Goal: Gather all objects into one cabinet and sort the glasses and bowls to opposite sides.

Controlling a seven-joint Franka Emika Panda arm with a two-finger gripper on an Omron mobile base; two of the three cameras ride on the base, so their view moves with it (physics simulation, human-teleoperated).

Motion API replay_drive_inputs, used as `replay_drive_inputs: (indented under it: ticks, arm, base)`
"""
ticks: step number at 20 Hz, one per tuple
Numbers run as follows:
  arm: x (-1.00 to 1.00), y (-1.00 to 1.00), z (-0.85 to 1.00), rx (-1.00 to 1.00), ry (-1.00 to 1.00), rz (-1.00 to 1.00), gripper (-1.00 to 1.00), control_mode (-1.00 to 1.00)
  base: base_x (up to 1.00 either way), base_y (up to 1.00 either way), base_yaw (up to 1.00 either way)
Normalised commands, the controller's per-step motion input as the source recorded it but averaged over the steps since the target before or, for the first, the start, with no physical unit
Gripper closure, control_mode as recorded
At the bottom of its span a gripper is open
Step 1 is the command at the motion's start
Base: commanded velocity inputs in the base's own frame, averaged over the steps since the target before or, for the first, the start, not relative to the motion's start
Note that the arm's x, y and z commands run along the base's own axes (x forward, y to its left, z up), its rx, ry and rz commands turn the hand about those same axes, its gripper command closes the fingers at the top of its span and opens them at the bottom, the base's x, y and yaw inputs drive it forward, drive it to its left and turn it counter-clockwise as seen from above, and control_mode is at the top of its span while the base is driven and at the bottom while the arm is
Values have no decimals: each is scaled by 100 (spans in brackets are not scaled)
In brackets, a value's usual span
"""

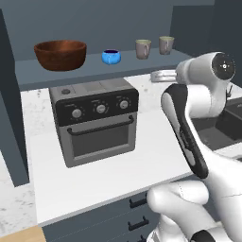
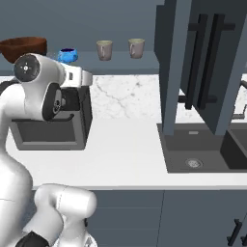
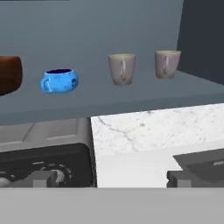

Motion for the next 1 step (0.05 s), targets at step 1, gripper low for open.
replay_drive_inputs:
  ticks: [1]
  arm:
    - [-70,36,19,0,15,11,-100,-100]
  base:
    - [0,0,0]
